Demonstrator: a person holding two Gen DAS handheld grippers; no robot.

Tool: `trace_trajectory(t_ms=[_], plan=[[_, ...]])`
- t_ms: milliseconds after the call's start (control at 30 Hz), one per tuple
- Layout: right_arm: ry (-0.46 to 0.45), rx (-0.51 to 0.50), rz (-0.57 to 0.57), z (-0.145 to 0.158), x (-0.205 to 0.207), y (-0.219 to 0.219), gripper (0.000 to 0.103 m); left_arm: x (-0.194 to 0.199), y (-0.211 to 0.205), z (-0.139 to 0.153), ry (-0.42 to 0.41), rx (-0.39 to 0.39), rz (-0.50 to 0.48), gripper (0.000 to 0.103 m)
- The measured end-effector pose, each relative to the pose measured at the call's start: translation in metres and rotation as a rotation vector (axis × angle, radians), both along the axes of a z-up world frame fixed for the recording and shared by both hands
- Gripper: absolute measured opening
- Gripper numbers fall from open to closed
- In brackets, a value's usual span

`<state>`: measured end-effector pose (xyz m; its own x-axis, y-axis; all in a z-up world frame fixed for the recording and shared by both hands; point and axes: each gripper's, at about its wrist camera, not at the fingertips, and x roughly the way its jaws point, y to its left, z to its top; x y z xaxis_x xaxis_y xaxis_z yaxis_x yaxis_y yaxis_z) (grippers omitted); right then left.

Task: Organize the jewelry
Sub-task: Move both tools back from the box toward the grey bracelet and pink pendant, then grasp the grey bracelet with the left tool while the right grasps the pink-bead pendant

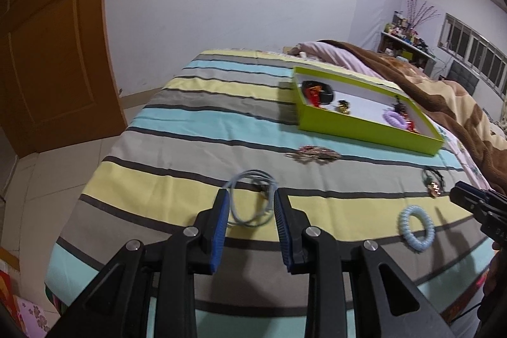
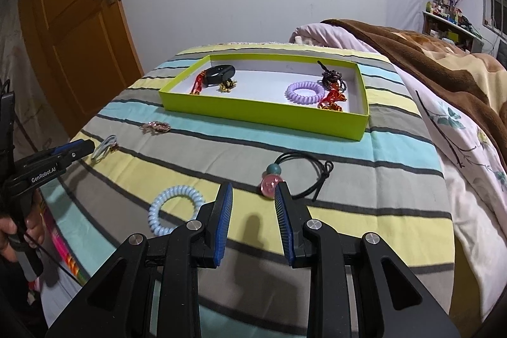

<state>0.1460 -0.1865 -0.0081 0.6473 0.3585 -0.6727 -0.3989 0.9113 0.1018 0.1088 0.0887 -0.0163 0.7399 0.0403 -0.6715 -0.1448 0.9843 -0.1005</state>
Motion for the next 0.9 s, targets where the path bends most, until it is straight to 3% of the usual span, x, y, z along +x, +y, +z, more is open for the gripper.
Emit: trace_trajectory(t_ms=[300,533,667,733,800,900], plan=[[0.027,-0.037,0.008,-0.011,0.023,0.009,0.028,0.02,0.006,-0.014,0.067,0.012,0.021,0.03],[0.1,-0.039,-0.001,-0.019,0.037,0.009,0.03,0.031,-0.002,-0.018,0.081,0.063,0.008,0.03],[0.115,-0.045,0.002,-0.021,0.04,0.01,0.03,0.032,-0.008,-0.018,0.079,0.092,-0.019,0.009],[0.115,-0.049,0.003,-0.021,0.04,0.011,0.029,0.032,-0.01,-0.018,0.079,0.098,-0.03,0.004],[0.117,-0.048,0.001,-0.021,0.041,0.01,0.021,0.031,-0.01,-0.017,0.079,0.093,-0.035,0.003],[0.117,-0.043,0.002,-0.021,0.04,0.009,0.021,0.029,-0.011,-0.016,0.079,0.074,-0.046,0.003]])
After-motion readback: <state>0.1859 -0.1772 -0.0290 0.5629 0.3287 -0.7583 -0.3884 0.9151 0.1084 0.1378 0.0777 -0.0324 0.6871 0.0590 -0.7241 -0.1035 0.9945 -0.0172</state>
